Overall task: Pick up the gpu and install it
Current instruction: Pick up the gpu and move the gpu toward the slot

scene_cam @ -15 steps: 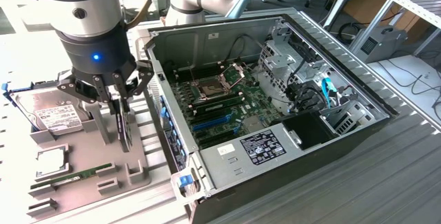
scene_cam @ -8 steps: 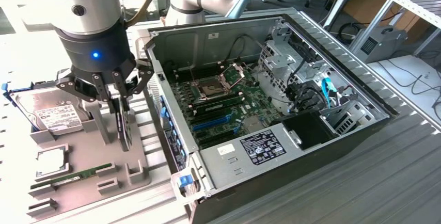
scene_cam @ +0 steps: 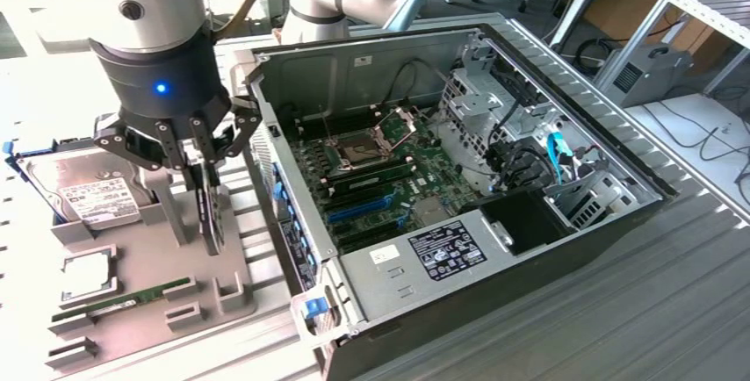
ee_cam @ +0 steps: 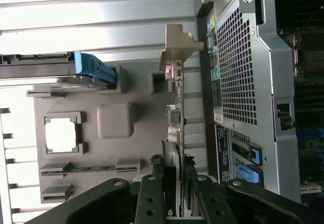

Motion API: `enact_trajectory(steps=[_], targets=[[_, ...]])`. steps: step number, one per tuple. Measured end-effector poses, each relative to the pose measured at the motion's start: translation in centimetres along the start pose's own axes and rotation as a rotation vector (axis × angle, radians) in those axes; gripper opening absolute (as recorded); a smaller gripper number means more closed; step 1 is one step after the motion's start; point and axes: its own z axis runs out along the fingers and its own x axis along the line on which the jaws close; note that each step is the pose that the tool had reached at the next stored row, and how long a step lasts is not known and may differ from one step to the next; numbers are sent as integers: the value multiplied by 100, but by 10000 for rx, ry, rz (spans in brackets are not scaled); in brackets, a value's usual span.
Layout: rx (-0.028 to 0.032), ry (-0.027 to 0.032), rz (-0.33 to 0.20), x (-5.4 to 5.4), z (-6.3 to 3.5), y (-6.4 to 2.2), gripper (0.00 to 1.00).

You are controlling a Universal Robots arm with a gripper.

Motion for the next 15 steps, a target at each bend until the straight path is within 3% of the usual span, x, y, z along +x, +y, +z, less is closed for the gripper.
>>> enact_trajectory(steps=[15], targets=[[0,0,0,-6,-67,3,27]])
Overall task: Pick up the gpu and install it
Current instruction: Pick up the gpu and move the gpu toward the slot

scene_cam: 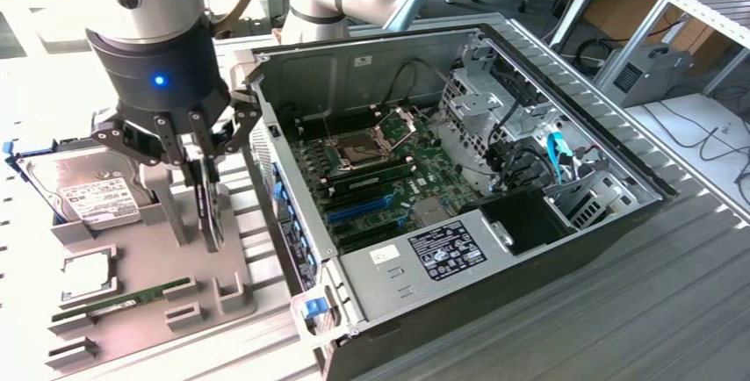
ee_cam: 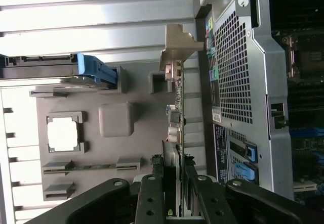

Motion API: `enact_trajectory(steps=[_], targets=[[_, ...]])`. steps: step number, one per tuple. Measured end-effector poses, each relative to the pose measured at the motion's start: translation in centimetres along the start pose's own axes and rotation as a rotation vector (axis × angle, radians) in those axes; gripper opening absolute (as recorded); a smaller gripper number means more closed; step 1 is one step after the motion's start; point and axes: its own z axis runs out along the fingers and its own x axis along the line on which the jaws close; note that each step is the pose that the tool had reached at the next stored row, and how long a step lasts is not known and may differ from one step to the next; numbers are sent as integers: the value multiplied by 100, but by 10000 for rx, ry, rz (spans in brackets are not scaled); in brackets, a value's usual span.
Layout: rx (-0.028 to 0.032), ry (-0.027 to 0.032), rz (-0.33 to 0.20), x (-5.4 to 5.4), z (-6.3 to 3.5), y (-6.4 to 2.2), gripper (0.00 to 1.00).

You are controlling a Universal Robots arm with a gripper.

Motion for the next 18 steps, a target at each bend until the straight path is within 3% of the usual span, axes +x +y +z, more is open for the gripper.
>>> enact_trajectory(steps=[18], targets=[[0,0,0,-5,-77,3,27]])
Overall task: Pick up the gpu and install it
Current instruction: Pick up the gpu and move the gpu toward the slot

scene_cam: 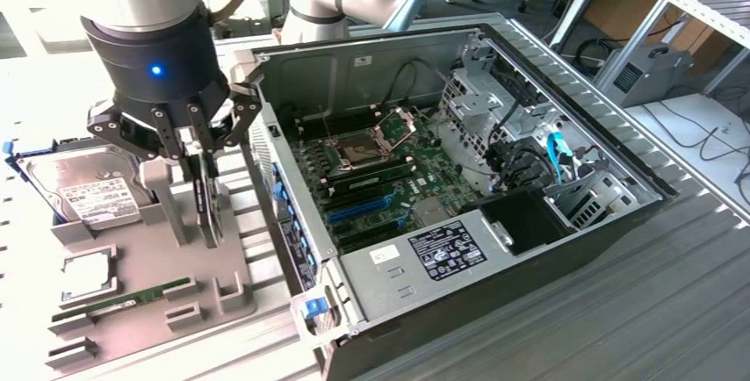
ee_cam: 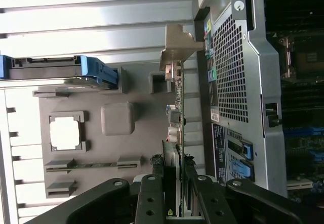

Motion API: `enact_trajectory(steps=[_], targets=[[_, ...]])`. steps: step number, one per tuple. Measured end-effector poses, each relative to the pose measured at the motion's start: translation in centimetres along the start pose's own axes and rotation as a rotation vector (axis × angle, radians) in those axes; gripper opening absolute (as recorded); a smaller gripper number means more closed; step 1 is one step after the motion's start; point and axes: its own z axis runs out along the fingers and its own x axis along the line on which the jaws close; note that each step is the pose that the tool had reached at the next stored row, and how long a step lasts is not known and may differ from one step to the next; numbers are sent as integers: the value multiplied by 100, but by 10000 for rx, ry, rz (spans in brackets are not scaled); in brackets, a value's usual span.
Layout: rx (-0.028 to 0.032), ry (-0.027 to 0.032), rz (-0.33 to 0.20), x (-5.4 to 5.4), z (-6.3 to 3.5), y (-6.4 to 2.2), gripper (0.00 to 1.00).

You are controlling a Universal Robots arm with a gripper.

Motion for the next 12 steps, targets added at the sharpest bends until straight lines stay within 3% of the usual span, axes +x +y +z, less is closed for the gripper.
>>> enact_trajectory(steps=[12], targets=[[0,0,0,-4,-49,2,27]])
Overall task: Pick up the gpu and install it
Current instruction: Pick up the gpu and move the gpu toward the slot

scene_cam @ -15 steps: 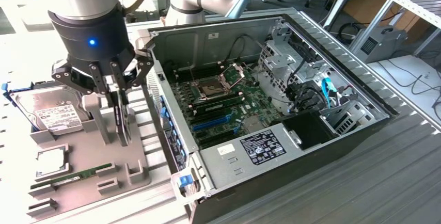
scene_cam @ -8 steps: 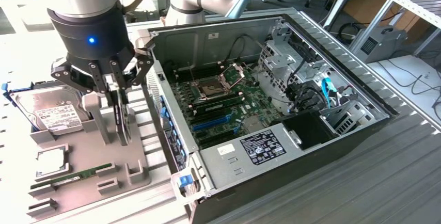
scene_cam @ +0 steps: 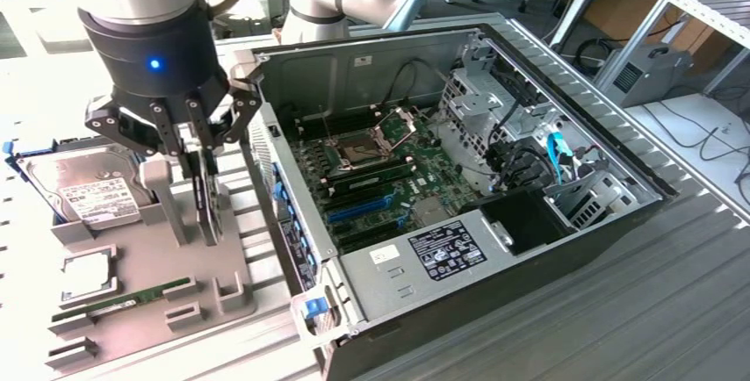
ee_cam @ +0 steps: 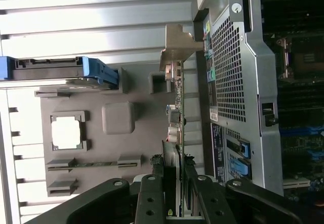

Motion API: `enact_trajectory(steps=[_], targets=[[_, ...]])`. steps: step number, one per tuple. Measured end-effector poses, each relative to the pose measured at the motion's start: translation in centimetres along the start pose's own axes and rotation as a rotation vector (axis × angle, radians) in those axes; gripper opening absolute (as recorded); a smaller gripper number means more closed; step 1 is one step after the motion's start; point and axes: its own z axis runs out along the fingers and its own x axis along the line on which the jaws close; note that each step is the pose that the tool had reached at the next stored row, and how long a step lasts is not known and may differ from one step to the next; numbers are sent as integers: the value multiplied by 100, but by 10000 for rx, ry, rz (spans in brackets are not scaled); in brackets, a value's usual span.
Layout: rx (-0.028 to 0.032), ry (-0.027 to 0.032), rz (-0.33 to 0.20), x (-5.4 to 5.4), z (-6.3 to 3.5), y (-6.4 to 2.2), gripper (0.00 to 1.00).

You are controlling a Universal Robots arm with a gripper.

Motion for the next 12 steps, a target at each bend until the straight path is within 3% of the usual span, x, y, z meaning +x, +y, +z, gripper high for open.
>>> enact_trajectory(steps=[12], targets=[[0,1,0,-8,-52,3,27]])
